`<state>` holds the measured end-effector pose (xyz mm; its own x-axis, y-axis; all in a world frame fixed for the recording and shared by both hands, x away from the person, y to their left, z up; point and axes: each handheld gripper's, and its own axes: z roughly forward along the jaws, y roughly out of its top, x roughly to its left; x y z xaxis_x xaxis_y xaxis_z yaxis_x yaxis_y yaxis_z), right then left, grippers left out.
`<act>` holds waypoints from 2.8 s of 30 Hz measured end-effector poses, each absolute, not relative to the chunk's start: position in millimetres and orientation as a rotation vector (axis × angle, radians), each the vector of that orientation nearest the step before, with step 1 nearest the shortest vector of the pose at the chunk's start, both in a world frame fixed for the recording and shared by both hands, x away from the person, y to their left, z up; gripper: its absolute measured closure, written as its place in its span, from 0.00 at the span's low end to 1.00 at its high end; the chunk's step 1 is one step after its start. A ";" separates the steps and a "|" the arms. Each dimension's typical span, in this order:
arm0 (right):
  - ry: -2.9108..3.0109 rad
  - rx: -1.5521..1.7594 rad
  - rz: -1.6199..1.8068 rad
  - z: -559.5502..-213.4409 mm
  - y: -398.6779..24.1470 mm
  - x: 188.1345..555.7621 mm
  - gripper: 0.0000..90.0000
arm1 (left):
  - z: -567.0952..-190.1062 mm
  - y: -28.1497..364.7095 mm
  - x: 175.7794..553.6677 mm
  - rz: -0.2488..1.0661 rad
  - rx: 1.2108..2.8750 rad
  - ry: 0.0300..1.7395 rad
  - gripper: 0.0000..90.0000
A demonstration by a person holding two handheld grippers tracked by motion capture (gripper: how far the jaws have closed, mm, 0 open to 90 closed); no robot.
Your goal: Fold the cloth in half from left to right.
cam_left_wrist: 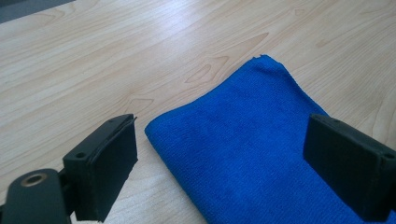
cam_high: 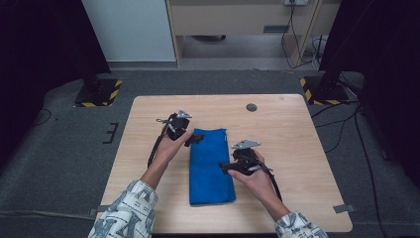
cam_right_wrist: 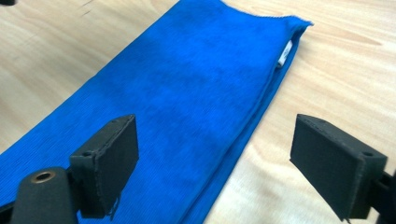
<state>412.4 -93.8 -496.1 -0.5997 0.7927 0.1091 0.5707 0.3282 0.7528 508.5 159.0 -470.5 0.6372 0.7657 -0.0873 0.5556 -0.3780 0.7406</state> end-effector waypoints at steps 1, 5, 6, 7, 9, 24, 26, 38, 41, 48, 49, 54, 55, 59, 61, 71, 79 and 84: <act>2.317 1.231 1.136 -496.1 -93.5 415.6 0.16 | -470.2 159.1 508.3 0.348 2.084 1.028 0.10; 2.309 1.229 1.115 -495.3 -92.1 426.0 0.15 | -469.3 160.6 508.0 0.360 2.080 1.014 0.10; 2.317 1.224 1.110 -495.1 -91.3 428.1 0.14 | -469.5 160.8 508.1 0.358 2.082 1.012 0.10; 2.322 1.211 1.106 -495.0 -90.7 430.4 0.13 | -469.8 161.0 508.2 0.362 2.083 1.014 0.10; 2.326 1.202 1.102 -494.7 -89.4 435.0 0.13 | -470.8 161.0 508.4 0.365 2.087 1.013 0.10; 2.334 1.180 1.041 -490.9 -75.1 472.8 0.17 | -475.8 162.7 510.4 0.431 2.103 0.966 0.10; 2.328 1.189 1.041 -489.0 -74.1 477.6 0.17 | -476.8 164.9 511.6 0.436 2.100 0.976 0.10; 2.319 1.204 1.018 -485.6 -71.6 499.9 0.26 | -475.2 176.0 512.6 0.450 2.063 1.001 0.11; 2.325 1.193 1.029 -483.2 -72.8 502.1 0.29 | -472.8 176.7 511.1 0.448 2.070 1.004 0.11; 2.345 1.163 1.032 -479.9 -73.0 515.4 0.30 | -464.7 176.8 510.8 0.466 2.050 1.038 0.11; 2.354 1.160 1.029 -480.0 -72.7 517.6 0.31 | -464.7 176.3 510.8 0.469 2.050 1.043 0.11; 2.387 1.140 1.027 -479.8 -69.8 529.2 0.30 | -466.6 174.6 512.9 0.454 2.072 1.056 0.11; 2.394 1.145 1.022 -479.0 -68.8 532.2 0.30 | -466.6 174.9 513.7 0.454 2.072 1.057 0.11; 2.386 1.150 1.003 -478.5 -68.0 541.7 0.29 | -468.3 176.4 518.4 0.446 2.060 1.074 0.12; 2.385 1.160 1.005 -479.4 -68.7 545.7 0.29 | -470.1 176.9 521.2 0.440 2.076 1.079 0.12; 2.358 1.172 1.038 -479.0 -73.9 554.5 0.42 | -485.5 174.3 534.6 0.395 2.097 1.066 0.14; 2.359 1.208 1.033 -481.1 -75.8 557.0 0.47 | -490.0 171.5 535.0 0.386 2.127 1.071 0.16; 2.354 1.243 1.007 -485.9 -77.0 560.8 0.51 | -490.0 170.9 533.9 0.395 2.133 1.071 0.18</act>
<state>560.8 -77.0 -485.9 -0.5834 0.8099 0.0614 0.6038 0.3819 0.6997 533.9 170.9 -490.0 0.6103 0.7911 -0.0411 0.5755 -0.4071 0.7093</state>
